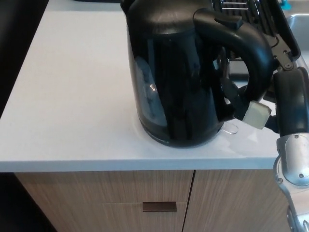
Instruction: Pick up a kettle using the right hand on left side of the counter and then walk right towards the kettl base and turn on the kettle
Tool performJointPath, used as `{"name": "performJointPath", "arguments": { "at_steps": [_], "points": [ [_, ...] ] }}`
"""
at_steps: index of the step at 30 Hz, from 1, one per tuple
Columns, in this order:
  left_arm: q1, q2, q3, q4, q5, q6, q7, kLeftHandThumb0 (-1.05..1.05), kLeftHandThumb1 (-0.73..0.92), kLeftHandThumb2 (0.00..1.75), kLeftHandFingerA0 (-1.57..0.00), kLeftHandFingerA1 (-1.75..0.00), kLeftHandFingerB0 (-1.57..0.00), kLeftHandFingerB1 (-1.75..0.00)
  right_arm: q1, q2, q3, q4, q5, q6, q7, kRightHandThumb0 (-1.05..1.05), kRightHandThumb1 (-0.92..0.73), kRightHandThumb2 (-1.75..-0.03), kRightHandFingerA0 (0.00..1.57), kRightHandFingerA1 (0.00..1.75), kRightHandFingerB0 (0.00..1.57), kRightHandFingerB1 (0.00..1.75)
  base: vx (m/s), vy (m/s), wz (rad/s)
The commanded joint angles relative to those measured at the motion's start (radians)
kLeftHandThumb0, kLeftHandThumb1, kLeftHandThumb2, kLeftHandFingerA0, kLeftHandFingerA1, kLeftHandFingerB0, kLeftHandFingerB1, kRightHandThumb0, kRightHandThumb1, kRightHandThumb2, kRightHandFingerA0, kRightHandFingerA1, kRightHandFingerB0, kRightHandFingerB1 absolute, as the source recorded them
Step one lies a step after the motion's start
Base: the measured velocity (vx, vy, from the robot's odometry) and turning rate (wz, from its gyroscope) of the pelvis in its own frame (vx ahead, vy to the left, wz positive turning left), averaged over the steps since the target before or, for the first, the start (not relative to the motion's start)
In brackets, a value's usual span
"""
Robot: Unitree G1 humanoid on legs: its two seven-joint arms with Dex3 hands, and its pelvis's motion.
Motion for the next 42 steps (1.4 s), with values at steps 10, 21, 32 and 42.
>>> {"name": "performJointPath", "arguments": {
  "at_steps": [10, 21, 32, 42],
  "points": [
    [0.023, 0.003, -0.003, 0.006, -0.002, -0.099, 0.005, 0.26, 0.60, 1.08, -0.87, -1.14, -0.76, -0.94, -0.017, -0.039, -0.033, 0.046, -0.083, -0.169, -0.029, -0.15, -0.52, -1.06, 1.08, 1.16, 1.04, 0.93, 0.00, 0.000, 0.00],
    [0.029, 0.020, -0.051, 0.065, 0.035, -0.151, 0.015, 0.21, 0.57, 1.05, -0.86, -1.01, -0.74, -0.86, 0.002, -0.038, 0.004, 0.099, -0.119, -0.191, -0.005, -0.20, -0.48, -1.25, 0.89, 1.75, 0.77, 1.69, 0.00, 0.000, 0.00],
    [0.022, 0.016, -0.052, 0.115, 0.006, -0.177, -0.024, 0.25, 0.58, 1.06, -0.90, -1.07, -0.78, -0.90, -0.053, 0.088, -0.037, 0.133, -0.058, -0.088, 0.006, -0.26, -0.38, -1.40, 0.95, 1.75, 0.79, 1.70, 0.00, 0.000, 0.00],
    [0.043, 0.010, -0.061, 0.131, 0.011, -0.199, -0.040, 0.25, 0.53, 1.12, -0.92, -1.01, -0.80, -0.89, -0.428, 0.178, -0.253, 0.579, 0.098, 0.034, 0.030, -0.31, -0.40, -1.32, 1.02, 1.75, 0.82, 1.67, 0.00, 0.000, 0.00]
  ]
}}
